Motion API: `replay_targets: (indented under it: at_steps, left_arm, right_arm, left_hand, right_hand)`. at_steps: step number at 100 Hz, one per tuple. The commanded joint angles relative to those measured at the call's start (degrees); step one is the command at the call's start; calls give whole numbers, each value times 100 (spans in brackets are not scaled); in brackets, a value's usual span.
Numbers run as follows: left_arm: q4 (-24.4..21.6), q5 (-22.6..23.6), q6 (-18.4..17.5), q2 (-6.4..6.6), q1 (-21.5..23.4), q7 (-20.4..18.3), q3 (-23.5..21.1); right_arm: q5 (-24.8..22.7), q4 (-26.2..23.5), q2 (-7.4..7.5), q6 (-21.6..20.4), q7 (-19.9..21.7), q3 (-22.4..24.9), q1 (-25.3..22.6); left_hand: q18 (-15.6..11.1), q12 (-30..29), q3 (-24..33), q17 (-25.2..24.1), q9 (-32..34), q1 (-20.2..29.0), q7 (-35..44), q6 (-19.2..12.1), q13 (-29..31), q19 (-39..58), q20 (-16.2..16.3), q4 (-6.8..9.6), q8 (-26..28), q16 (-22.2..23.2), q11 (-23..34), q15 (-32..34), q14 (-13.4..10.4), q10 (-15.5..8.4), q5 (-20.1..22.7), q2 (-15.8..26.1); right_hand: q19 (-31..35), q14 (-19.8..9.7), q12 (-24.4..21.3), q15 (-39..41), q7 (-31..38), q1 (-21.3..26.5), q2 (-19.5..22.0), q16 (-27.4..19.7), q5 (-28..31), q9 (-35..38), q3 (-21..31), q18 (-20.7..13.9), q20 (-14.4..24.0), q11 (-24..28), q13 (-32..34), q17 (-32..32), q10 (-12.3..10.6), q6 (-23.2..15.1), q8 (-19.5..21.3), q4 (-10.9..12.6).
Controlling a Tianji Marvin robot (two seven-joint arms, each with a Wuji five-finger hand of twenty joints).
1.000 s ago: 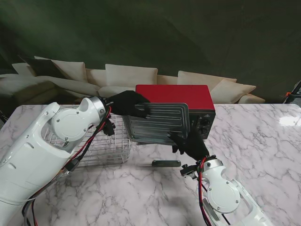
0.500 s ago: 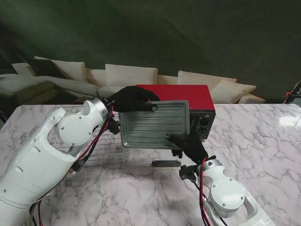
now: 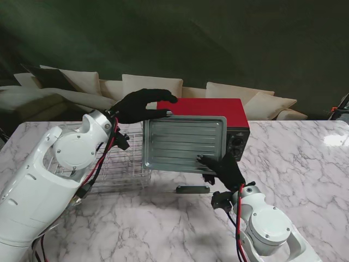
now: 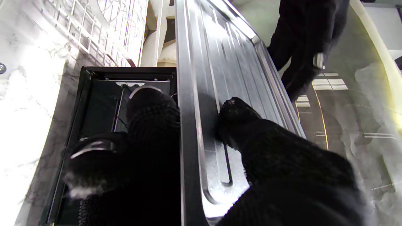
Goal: Slide the trays into the oven
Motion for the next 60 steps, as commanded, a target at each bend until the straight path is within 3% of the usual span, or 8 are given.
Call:
replay_targets:
  at_steps: [1,16,33,60]
  left_arm:
    - [-74,53,-37,75,94,-104,-138]
    - [-140,159,-138,80,465,38,-584]
    - [-146,354,-295,97,896,160,-1046]
    - [-12,630,-488,86,1510,454,-1544]
  right_arm:
    - [23,-102,-4,67,3,61,-100]
    - [195,-295,-3,318,47,280,-260]
    - [637,-539,-25,901,132,603,-427]
    - [931,-569,-45,1512,256,976,-598]
  left_hand:
    - [108,-89,-138,-137,-260,-214,-23,-50,-140,-208,-82,-70,-59,-112,-54,-180,-114,-42,-37,286]
    - [213,-26,-134,-144,-82,-190,45,-25,-96,-393,10,-105,-24,-103,23,-156,-113,-30,78,483]
    - [255,70,-142,-133,-15,-110,140,11,-47,-351,202,-94,39,-16,50,-97,-72,-11,222,538]
    - [271,185,-131,-125,256,1,273,66,18,-262,340,-69,208,61,157,-40,-32,21,315,555]
  right_hand:
    - [364,-40,179,160,394,353,288,69,427,290,628,-135,82,552,160,291,-333,-650,305,94]
    - [441,-56,211,246,379,378,338,64,337,274,539,-133,100,655,166,310,-314,-574,300,91]
    - [594,-7,206,414,363,400,290,82,326,312,534,-110,138,734,166,346,-240,-454,219,141]
    - [683,-17,221,502,360,400,296,82,321,292,541,-148,144,782,164,364,-228,-421,220,172]
